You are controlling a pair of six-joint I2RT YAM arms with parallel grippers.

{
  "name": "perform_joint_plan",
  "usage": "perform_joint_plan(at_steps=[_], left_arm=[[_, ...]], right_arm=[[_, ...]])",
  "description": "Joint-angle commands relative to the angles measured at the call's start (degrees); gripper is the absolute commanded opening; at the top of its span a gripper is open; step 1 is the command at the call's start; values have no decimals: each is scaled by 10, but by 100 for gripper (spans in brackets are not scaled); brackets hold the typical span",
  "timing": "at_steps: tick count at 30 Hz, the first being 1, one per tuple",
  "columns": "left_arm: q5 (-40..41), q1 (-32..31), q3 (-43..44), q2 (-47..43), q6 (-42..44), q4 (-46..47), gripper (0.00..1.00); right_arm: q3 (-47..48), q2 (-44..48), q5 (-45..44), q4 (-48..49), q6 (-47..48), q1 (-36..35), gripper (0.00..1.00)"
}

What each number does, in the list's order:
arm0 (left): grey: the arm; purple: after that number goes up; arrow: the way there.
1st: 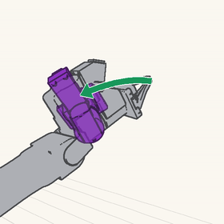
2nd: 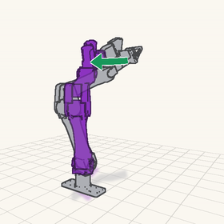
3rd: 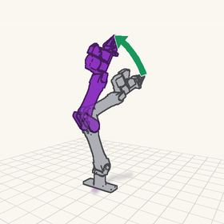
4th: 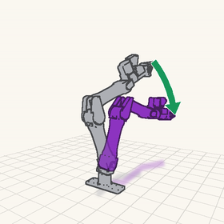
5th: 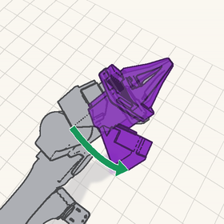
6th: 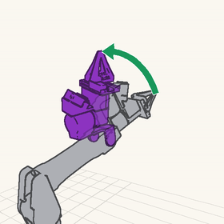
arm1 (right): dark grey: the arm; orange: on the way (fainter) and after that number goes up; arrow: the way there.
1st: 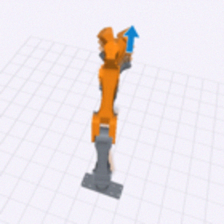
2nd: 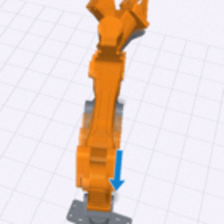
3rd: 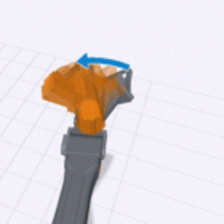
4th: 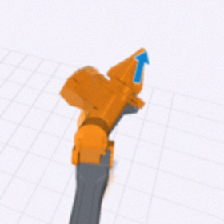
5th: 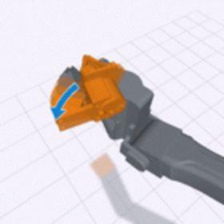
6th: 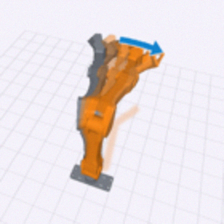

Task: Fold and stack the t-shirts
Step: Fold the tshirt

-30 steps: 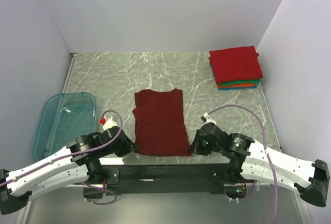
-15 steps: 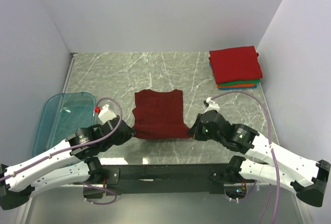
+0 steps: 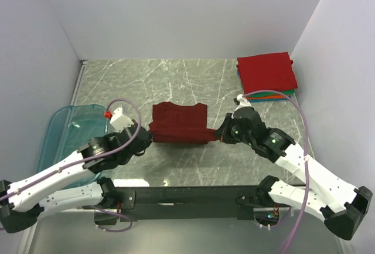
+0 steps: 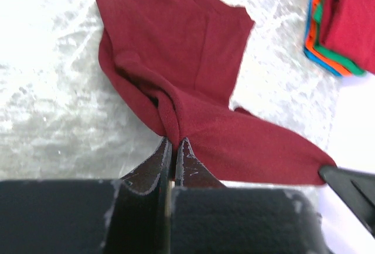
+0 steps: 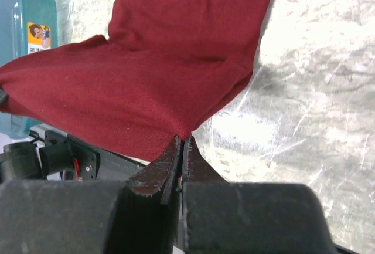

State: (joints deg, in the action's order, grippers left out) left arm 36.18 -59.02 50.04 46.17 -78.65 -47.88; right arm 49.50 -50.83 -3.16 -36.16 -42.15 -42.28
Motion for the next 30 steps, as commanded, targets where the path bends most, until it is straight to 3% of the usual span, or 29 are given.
perform_joint_plan(at_steps=[1, 10, 30], left_arm=[[55, 22, 44, 34, 19, -9, 1], [-53, 165, 32, 70, 109, 93, 1], [-159, 298, 58, 187, 194, 204, 1]], right_arm=[[35, -16, 23, 27, 32, 25, 0], [39, -79, 135, 93, 45, 89, 0], [61, -199, 248, 137, 59, 183, 0]])
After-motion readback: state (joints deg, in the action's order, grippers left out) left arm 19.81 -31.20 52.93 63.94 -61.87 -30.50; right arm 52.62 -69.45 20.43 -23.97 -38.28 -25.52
